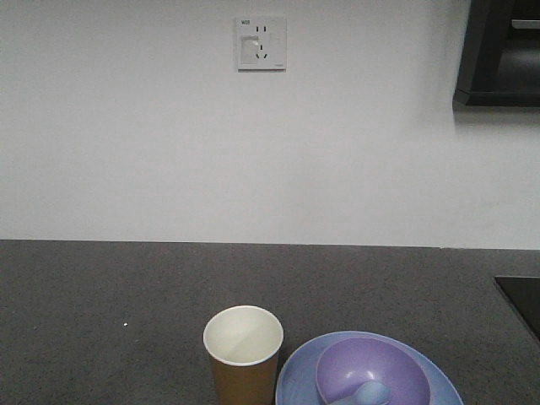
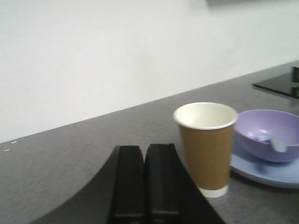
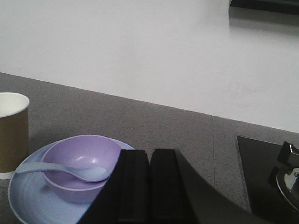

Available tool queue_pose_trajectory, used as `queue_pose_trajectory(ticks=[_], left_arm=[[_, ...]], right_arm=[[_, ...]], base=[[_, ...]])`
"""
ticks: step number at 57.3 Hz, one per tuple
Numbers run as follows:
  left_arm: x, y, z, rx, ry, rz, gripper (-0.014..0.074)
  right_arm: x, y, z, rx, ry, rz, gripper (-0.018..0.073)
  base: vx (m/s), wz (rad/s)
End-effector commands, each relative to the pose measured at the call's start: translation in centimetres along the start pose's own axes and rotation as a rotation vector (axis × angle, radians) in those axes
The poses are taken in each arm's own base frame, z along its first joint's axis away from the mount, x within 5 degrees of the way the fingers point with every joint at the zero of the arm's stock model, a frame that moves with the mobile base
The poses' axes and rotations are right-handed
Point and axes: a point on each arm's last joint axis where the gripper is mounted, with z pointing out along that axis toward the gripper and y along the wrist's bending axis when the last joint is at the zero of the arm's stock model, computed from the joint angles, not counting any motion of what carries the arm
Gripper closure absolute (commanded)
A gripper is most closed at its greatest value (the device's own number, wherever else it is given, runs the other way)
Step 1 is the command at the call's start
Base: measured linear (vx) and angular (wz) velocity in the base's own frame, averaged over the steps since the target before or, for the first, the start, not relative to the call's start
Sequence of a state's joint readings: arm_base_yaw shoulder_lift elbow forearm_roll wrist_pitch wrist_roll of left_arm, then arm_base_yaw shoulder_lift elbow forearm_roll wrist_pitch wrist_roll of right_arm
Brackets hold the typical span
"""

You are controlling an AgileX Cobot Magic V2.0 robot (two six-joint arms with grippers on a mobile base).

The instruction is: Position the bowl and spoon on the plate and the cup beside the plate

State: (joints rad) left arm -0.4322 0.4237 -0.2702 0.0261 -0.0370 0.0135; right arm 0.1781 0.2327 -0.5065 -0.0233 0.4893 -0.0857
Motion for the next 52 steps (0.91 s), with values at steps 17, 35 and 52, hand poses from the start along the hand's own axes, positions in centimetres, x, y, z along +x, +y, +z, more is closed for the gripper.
queue_pose_trajectory(ticks=[17,35,52], left_arm=[[5.8,1.5,-5.0,-0.336,-0.197,0.000,0.0599],[6.5,1.6,-4.8,-0.352,-0.126,-0.001,0.0599],[6.5,1.6,-4.8,-0.352,-0.126,-0.001,0.0599]], right_arm=[[-1.5,-0.2,-0.2,0.017,-0.096,-0.012,0.0568],[-1.5,-0.2,-0.2,0.017,-0.094,-0.012,0.0568],[-1.5,-0.2,-0.2,0.017,-0.094,-0.012,0.0568]], base=[[0.00,0.00],[0.00,0.00],[0.00,0.00]])
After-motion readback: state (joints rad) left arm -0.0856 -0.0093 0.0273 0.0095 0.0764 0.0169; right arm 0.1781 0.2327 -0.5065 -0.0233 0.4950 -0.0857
